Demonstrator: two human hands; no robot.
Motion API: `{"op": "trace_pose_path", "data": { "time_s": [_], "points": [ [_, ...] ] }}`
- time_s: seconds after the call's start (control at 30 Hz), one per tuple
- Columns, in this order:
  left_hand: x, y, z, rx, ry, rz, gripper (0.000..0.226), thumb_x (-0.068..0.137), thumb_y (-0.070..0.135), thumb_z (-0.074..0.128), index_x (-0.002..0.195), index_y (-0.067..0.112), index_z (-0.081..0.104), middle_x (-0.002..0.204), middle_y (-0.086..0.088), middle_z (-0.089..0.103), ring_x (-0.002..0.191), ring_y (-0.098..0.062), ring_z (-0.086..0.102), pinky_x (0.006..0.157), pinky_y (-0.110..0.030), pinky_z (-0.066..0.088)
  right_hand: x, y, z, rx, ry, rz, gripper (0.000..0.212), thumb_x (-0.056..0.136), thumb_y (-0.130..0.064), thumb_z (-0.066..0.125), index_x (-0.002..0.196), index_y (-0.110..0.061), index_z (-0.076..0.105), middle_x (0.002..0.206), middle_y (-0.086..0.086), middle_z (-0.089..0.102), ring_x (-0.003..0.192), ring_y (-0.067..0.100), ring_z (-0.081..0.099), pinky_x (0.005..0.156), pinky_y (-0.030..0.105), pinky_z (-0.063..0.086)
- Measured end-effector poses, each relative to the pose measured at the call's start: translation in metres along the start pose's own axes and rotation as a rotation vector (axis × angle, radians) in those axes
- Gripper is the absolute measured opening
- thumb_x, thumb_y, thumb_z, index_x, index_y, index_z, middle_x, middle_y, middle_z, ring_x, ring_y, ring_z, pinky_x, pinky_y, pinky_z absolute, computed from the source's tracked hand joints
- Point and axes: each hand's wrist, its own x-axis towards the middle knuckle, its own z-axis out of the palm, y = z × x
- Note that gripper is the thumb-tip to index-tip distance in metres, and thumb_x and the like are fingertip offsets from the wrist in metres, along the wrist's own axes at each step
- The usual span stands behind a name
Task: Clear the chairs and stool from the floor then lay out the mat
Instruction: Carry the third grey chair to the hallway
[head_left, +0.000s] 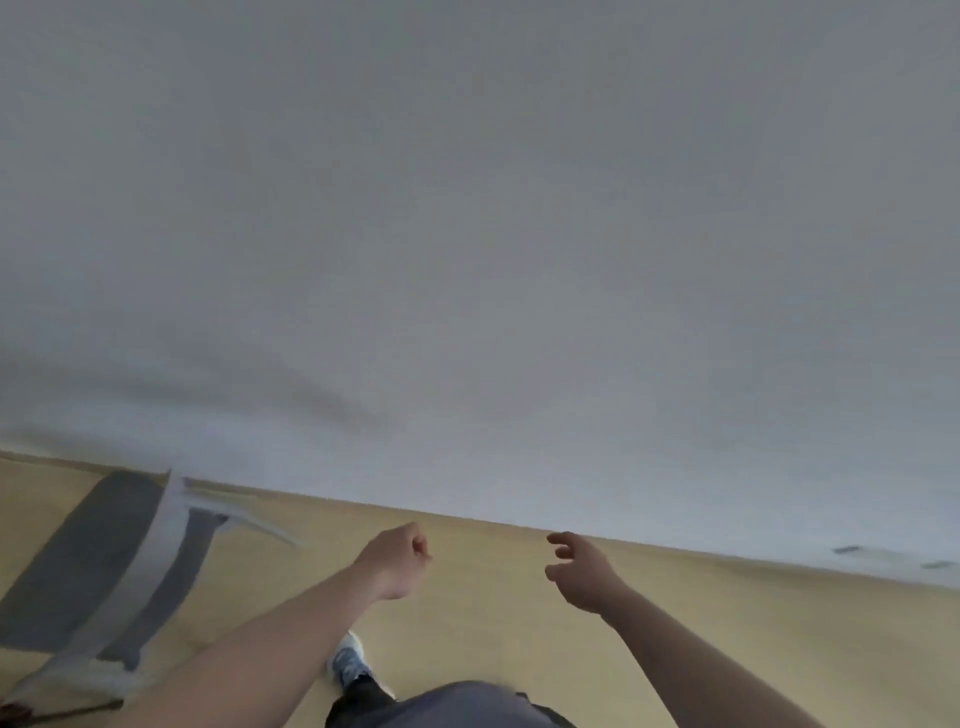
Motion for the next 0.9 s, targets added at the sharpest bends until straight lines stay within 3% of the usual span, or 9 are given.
{"op": "trace_pose_path", "data": {
  "time_s": [0.13,0.3,0.43,0.53,0.7,0.9],
  "points": [
    [0.004,0.11,0.039,0.083,-0.058,0.191,0.019,0.088,0.037,0.055,0.104,0.027,0.059,0.107,0.011,0.061,0.099,-0.012,0.059,0.081,-0.028,0.047,-0.022,0.072,-0.063,0.115,0.134,0.047,0.054,0.092,-0.012,0.059,0.144,-0.021,0.05,0.14,0.007,0.055,0.098,0.019,0.062,0.071,0.025,0.049],
    [0.011,0.235,0.095,0.25,-0.122,0.398,0.021,0.091,0.034,0.057,0.11,0.026,0.059,0.122,0.009,0.057,0.104,-0.013,0.057,0.086,-0.026,0.045,-0.064,0.158,-0.12,0.294,0.271,0.122,0.055,0.092,-0.019,0.06,0.145,-0.026,0.048,0.141,0.002,0.054,0.103,0.016,0.062,0.079,0.028,0.053],
    [0.019,0.318,0.136,0.396,-0.175,0.554,0.018,0.089,0.036,0.058,0.106,0.029,0.058,0.116,0.009,0.058,0.096,-0.013,0.059,0.081,-0.026,0.046,-0.094,0.216,-0.154,0.502,0.406,0.196,0.054,0.093,-0.014,0.059,0.145,-0.023,0.048,0.142,0.004,0.053,0.107,0.019,0.061,0.077,0.026,0.05],
    [0.02,0.38,0.169,0.479,-0.221,0.655,0.018,0.09,0.038,0.06,0.106,0.031,0.057,0.114,0.008,0.057,0.095,-0.012,0.059,0.08,-0.026,0.045,-0.115,0.259,-0.178,0.644,0.512,0.26,0.055,0.092,-0.013,0.061,0.144,-0.023,0.049,0.142,0.005,0.053,0.112,0.022,0.062,0.085,0.032,0.052],
    [0.019,0.48,0.236,0.576,-0.304,0.819,0.017,0.089,0.034,0.058,0.105,0.03,0.059,0.114,0.007,0.057,0.092,-0.011,0.06,0.075,-0.026,0.047,-0.144,0.319,-0.222,0.783,0.657,0.371,0.055,0.093,-0.013,0.061,0.145,-0.022,0.048,0.144,0.005,0.053,0.103,0.02,0.063,0.075,0.026,0.049],
    [0.018,0.577,0.298,0.601,-0.392,0.935,0.02,0.088,0.035,0.059,0.107,0.028,0.061,0.112,0.008,0.057,0.092,-0.01,0.061,0.077,-0.028,0.052,-0.161,0.368,-0.282,0.834,0.763,0.473,0.056,0.094,-0.02,0.061,0.147,-0.026,0.045,0.144,-0.001,0.053,0.112,0.018,0.061,0.088,0.029,0.05]
  ]
}}
